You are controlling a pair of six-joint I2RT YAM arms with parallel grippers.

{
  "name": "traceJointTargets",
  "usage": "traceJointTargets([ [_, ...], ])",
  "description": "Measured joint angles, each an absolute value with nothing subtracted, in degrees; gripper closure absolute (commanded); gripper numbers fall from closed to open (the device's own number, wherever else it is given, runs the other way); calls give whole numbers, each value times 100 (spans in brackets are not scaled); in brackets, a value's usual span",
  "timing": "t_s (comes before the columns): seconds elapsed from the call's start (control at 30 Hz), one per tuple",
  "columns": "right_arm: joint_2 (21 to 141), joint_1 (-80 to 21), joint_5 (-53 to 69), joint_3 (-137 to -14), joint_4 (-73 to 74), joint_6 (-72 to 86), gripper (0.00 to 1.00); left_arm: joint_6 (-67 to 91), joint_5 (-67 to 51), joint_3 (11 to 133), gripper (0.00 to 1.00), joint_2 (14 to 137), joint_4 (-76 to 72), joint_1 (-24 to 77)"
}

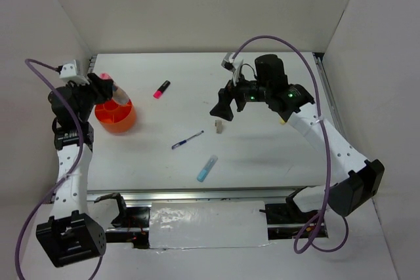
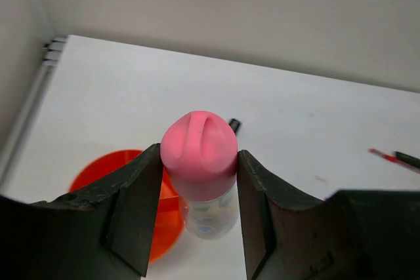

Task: Sort the stationery into containers
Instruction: Place the stationery in the storage box.

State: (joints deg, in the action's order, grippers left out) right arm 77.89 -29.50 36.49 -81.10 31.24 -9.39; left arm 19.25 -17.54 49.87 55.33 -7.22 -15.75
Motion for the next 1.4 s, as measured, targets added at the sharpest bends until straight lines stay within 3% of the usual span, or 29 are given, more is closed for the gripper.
traceJointTargets([
  [0.47, 7411, -2244, 3468, -7391, 3151, -1262, 0, 469, -967, 4379, 100, 6193, -1935, -1671],
  [1.33, 7299, -2132, 3529, -7166, 3157, -1363, 0, 298, -904, 3981, 100, 6716, -2534, -1719],
  [1.4, 7299, -2132, 3527, -7166, 3157, -1365, 0, 298, -910, 3964, 91, 6716, -2552, -1719],
])
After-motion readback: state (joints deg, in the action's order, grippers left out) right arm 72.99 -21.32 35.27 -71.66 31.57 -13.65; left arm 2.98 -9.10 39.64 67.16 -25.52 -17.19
